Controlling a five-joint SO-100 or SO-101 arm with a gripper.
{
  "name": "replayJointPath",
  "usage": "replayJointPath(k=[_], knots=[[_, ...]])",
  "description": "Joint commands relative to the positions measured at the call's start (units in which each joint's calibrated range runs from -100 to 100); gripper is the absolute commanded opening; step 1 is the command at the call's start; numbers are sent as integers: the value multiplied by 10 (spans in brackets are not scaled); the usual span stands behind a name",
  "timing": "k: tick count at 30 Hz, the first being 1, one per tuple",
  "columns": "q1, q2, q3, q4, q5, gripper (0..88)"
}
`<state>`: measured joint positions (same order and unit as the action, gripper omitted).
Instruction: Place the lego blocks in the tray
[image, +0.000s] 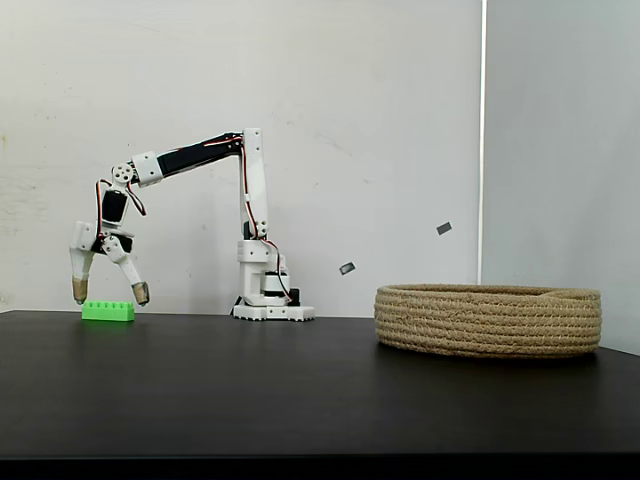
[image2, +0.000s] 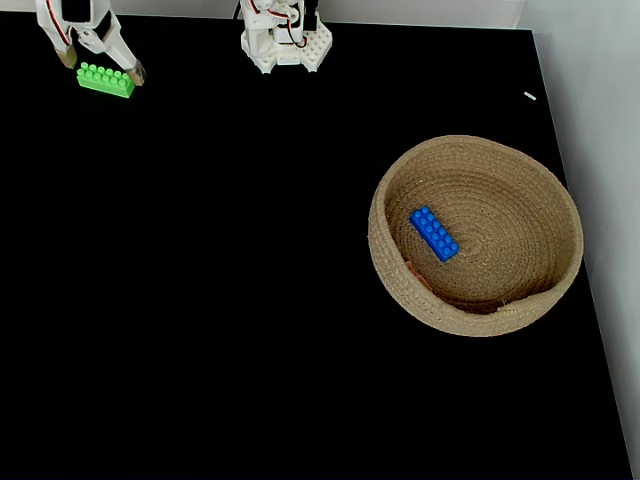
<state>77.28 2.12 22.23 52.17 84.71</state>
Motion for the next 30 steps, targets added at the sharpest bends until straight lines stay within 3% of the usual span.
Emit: replayJointPath(k=[1, 14, 25, 30], knots=[[3, -6, -28, -4, -2, 423], [10, 23, -27, -17, 0, 398], [12, 35, -6, -33, -8, 221], [8, 30, 3, -33, -12, 186]])
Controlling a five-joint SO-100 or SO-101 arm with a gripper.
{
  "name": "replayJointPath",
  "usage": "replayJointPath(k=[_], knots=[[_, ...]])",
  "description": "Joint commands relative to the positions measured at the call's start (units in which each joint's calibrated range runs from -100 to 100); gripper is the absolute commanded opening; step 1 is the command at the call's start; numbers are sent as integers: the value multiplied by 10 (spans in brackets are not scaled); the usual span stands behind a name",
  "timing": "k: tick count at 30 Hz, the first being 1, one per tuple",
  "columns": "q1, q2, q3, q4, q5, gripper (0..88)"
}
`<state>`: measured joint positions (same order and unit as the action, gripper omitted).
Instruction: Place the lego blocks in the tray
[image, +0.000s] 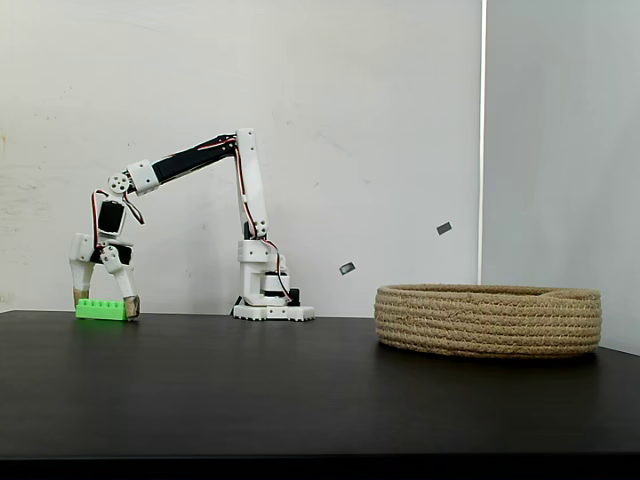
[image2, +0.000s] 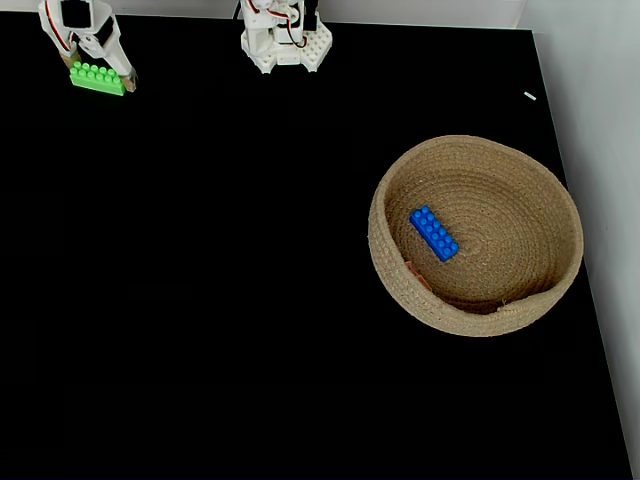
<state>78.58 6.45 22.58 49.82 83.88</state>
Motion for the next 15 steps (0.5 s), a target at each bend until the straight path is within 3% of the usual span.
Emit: replayJointPath(k=[1, 8, 15], knots=[[-7, -13, -1, -10, -5, 171], [-33, -48, 0, -9, -20, 31], [-109, -137, 11, 30, -56, 8]])
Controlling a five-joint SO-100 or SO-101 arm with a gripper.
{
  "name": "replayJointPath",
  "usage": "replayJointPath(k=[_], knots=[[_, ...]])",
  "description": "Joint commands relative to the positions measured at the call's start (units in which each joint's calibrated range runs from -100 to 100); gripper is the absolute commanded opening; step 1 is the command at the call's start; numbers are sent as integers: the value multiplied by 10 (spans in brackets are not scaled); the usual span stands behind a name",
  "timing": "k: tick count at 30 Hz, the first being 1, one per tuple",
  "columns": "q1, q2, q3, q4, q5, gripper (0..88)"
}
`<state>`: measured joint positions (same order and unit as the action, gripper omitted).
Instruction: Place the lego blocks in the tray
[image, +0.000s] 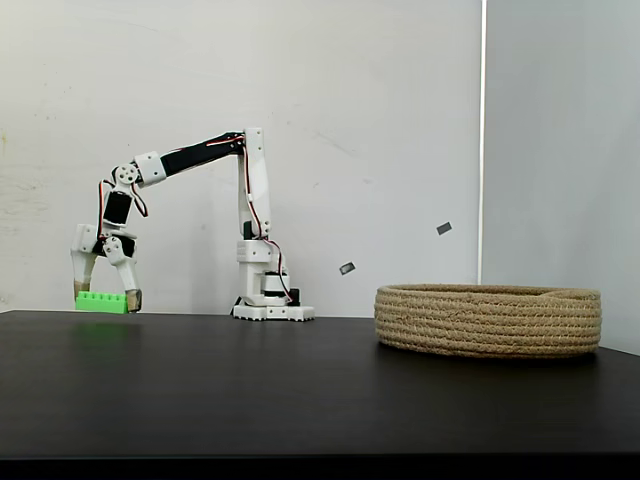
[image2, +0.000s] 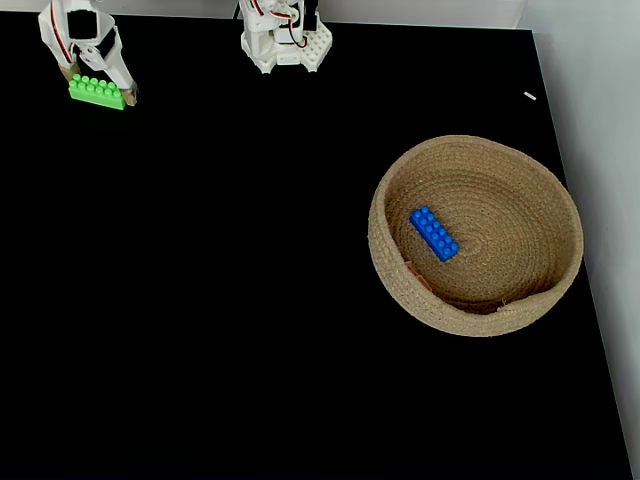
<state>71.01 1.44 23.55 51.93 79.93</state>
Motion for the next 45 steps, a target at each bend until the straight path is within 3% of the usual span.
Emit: replayJointPath(k=[1, 6, 15, 23, 29, 33, 35, 36, 45], knots=[[-47, -100, 4, 10, -24, 8], [-161, -165, 9, 26, -86, 11], [-455, -236, 44, -17, -202, 31], [-713, -253, 84, -216, -235, 44], [-858, -227, 80, -340, -239, 50], [-918, -209, 106, -416, -239, 104], [-933, -204, 130, -455, -232, 332], [-937, -204, 143, -476, -231, 387], [-915, -217, 171, -481, -233, 418]])
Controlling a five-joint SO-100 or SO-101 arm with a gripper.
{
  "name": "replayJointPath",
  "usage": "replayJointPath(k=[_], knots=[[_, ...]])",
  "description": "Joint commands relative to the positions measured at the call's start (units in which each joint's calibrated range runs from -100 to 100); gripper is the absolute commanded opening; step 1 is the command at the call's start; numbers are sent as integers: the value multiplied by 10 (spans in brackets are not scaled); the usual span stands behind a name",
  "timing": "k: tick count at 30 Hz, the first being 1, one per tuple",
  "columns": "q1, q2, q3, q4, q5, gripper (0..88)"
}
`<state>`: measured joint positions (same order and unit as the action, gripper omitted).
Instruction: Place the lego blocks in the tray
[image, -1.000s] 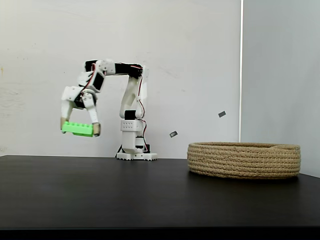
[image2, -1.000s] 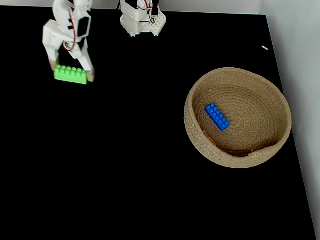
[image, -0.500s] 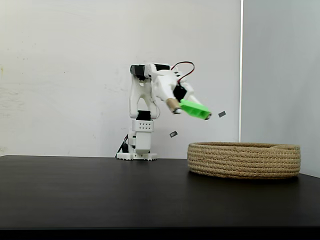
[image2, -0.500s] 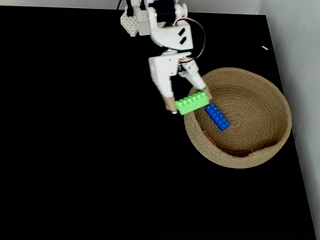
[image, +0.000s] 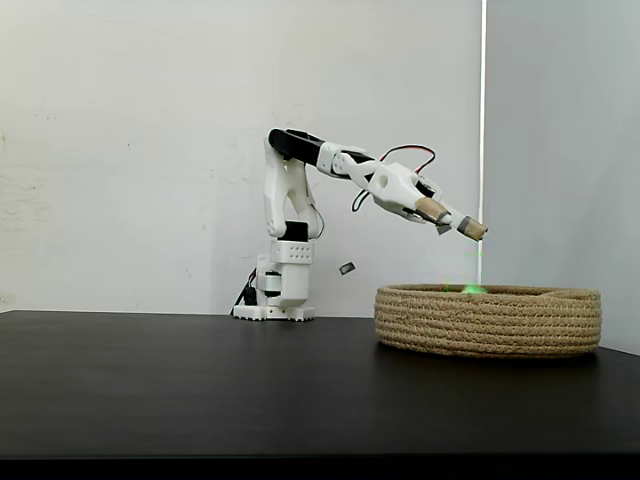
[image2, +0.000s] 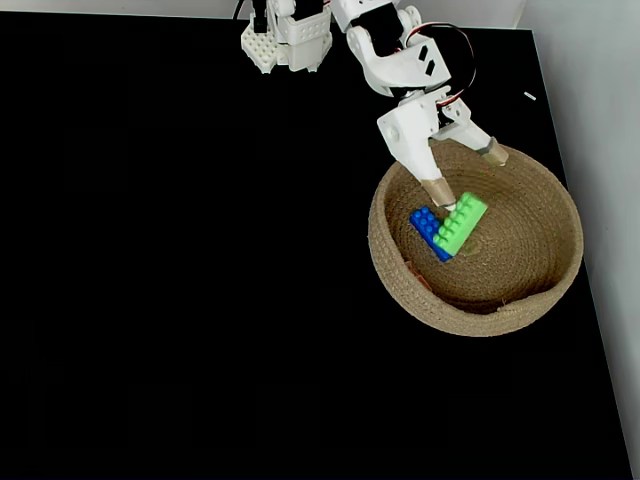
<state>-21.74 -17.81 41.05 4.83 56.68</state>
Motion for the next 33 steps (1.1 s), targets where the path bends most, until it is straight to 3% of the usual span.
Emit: replayJointPath(k=[1, 6, 12, 14, 17, 27, 33], knots=[[20, -29, -1, -10, 0, 416], [73, -87, 36, 32, -7, 398], [205, -211, 175, 50, 16, 360], [247, -253, 219, 72, 17, 254], [287, -309, 292, 94, 18, 12], [287, -558, 555, 202, 43, 0], [274, -724, 589, 424, 40, 0]])
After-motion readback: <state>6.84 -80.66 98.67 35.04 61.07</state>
